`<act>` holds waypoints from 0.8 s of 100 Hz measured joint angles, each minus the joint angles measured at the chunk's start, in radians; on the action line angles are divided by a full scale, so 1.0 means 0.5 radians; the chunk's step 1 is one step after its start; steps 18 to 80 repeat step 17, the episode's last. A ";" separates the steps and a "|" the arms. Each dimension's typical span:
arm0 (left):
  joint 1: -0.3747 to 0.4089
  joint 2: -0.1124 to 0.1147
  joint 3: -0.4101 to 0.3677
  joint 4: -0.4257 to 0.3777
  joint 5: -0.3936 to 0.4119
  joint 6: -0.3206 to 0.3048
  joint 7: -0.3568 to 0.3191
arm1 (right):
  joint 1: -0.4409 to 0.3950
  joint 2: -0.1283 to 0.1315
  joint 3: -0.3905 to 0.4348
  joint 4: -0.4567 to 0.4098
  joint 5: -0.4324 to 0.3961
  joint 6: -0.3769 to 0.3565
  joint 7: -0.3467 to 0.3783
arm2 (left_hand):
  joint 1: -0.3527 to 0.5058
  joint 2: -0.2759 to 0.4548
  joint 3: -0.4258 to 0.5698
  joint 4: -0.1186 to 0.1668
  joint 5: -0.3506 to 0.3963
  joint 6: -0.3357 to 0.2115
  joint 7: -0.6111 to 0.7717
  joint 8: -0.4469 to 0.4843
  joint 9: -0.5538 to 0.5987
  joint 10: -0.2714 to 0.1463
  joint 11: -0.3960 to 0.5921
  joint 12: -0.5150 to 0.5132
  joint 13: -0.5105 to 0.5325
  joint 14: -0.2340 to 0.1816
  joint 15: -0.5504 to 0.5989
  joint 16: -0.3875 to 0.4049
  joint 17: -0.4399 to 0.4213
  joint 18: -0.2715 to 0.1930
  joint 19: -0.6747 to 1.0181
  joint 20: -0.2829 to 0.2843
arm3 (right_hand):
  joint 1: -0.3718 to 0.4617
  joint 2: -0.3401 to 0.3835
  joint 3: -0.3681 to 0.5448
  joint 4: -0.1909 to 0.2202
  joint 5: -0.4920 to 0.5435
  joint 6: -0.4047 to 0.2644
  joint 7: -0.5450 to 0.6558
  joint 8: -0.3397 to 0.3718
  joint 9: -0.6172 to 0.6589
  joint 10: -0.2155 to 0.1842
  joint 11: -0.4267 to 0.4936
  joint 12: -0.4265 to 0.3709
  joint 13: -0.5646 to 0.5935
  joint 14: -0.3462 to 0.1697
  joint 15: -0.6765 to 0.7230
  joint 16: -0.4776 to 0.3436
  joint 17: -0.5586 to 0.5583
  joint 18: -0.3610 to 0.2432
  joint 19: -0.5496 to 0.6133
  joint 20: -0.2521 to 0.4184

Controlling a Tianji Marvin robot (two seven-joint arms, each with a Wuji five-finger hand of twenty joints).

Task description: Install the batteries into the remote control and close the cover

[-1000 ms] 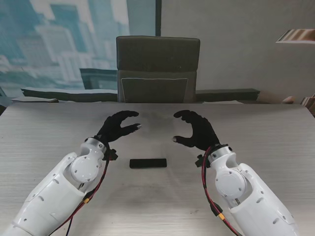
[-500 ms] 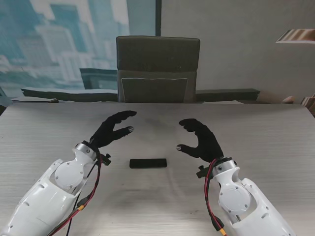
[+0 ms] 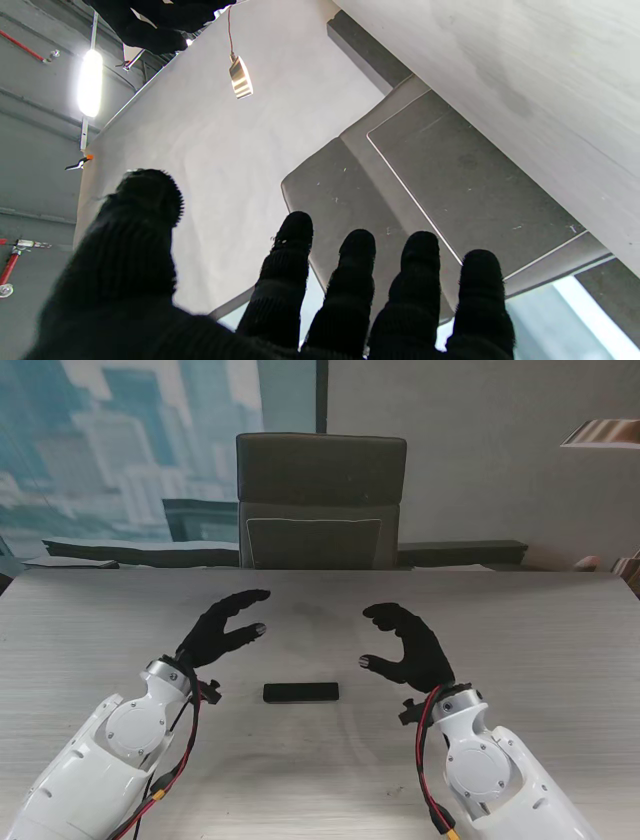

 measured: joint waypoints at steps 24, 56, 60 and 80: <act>0.033 -0.001 -0.028 -0.019 0.025 0.006 0.023 | 0.008 -0.003 0.000 0.008 -0.021 0.009 -0.023 | 0.000 0.000 0.000 0.000 0.000 0.000 0.000 0.000 0.001 0.000 0.000 0.000 0.000 0.000 0.000 0.000 0.000 0.000 0.000 0.000 | 0.000 0.000 0.000 0.000 0.000 0.000 0.000 0.000 0.002 0.000 0.006 0.000 0.016 0.000 0.010 0.000 0.000 0.000 -0.014 0.024; 0.033 -0.001 -0.028 -0.019 0.025 0.006 0.023 | 0.008 -0.003 0.000 0.008 -0.021 0.009 -0.023 | 0.000 0.000 0.000 0.000 0.000 0.000 0.000 0.000 0.001 0.000 0.000 0.000 0.000 0.000 0.000 0.000 0.000 0.000 0.000 0.000 | 0.000 0.000 0.000 0.000 0.000 0.000 0.000 0.000 0.002 0.000 0.006 0.000 0.016 0.000 0.010 0.000 0.000 0.000 -0.014 0.024; 0.033 -0.001 -0.028 -0.019 0.025 0.006 0.023 | 0.008 -0.003 0.000 0.008 -0.021 0.009 -0.023 | 0.000 0.000 0.000 0.000 0.000 0.000 0.000 0.000 0.001 0.000 0.000 0.000 0.000 0.000 0.000 0.000 0.000 0.000 0.000 0.000 | 0.000 0.000 0.000 0.000 0.000 0.000 0.000 0.000 0.002 0.000 0.006 0.000 0.016 0.000 0.010 0.000 0.000 0.000 -0.014 0.024; 0.033 -0.001 -0.028 -0.019 0.025 0.006 0.023 | 0.008 -0.003 0.000 0.008 -0.021 0.009 -0.023 | 0.000 0.000 0.000 0.000 0.000 0.000 0.000 0.000 0.001 0.000 0.000 0.000 0.000 0.000 0.000 0.000 0.000 0.000 0.000 0.000 | 0.000 0.000 0.000 0.000 0.000 0.000 0.000 0.000 0.002 0.000 0.006 0.000 0.016 0.000 0.010 0.000 0.000 0.000 -0.014 0.024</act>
